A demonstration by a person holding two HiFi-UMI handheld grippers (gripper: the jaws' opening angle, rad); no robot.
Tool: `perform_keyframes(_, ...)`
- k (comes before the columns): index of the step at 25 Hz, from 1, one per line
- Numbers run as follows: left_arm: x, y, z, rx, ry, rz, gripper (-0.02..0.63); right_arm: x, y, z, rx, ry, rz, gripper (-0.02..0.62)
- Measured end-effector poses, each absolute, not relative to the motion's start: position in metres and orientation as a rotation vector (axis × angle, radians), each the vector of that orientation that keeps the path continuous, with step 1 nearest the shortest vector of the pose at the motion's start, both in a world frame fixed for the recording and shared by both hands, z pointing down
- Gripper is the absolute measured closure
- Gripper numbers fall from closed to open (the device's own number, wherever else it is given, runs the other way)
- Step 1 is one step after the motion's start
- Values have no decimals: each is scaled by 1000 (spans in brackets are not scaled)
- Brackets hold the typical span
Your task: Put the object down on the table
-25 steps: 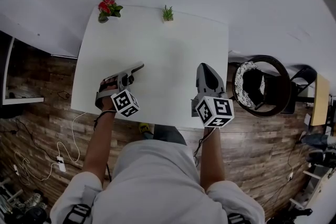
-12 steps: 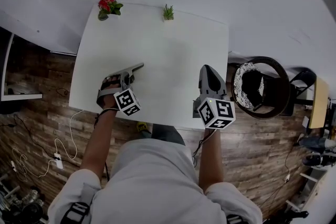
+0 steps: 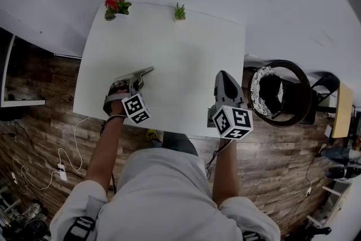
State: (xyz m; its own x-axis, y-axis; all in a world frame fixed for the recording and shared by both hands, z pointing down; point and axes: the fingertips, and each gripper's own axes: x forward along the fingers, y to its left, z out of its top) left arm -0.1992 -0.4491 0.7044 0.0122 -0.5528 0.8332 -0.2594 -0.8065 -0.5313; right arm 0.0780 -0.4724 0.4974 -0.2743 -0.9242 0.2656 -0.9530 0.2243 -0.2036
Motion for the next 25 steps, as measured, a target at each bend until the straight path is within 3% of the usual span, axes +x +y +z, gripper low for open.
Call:
perform_keyframes(10,-196,-446,707,-2100,851,-1884,528,87,-467,500,1853,-2375,515,586)
perform_keyframes(17,-193,-440,709,-2144,828,-1901,461,86,-466,500,1846,-2385,517,586)
perform_keyframes(25,-188,-434,708,-2334,930,-1864,428,91,-461,494,1862,-2384,506,586)
